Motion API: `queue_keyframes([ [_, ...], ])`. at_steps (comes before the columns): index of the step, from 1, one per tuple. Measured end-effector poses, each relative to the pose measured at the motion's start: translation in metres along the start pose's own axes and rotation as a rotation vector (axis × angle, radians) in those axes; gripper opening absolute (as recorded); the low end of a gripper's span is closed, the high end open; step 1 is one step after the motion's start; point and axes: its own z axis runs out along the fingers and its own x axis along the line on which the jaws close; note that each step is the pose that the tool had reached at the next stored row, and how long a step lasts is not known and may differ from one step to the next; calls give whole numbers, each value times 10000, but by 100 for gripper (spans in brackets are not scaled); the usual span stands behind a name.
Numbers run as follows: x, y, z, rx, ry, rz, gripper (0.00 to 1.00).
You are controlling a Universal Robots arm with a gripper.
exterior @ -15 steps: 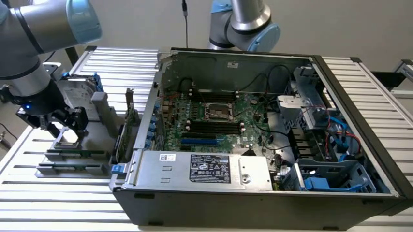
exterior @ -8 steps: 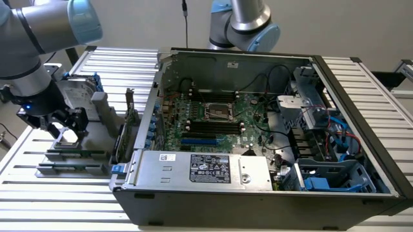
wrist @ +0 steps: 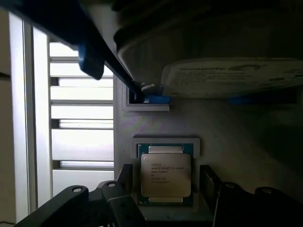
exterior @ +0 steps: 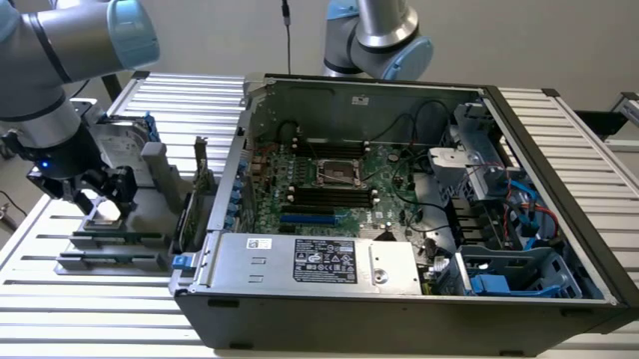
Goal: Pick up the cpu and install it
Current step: 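Pick up the cpu and move it towards the insertion slot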
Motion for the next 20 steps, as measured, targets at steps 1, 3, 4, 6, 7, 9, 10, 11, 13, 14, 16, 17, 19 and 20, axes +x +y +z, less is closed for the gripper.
queue_keyframes([
  [1,1,1,0,0,-10,-1,68],
  [3,6,3,-2,2,-32,-1,68],
  [4,8,4,-2,2,-51,-1,68],
  [6,12,4,0,1,-98,-2,68],
  [7,14,4,0,1,-117,-3,68],
  [9,19,4,0,0,-140,-2,68],
  [10,21,4,1,0,-143,-2,68],
  [11,24,5,1,0,-145,-1,68],
  [13,28,7,3,0,-149,-1,68],
  [14,30,9,4,0,-149,-2,68],
  [16,33,18,6,0,-150,0,68],
  [17,33,23,8,-1,-153,-1,68],
  [19,33,33,11,-1,-157,-1,68],
  [20,34,34,11,1,-158,-2,68],
])
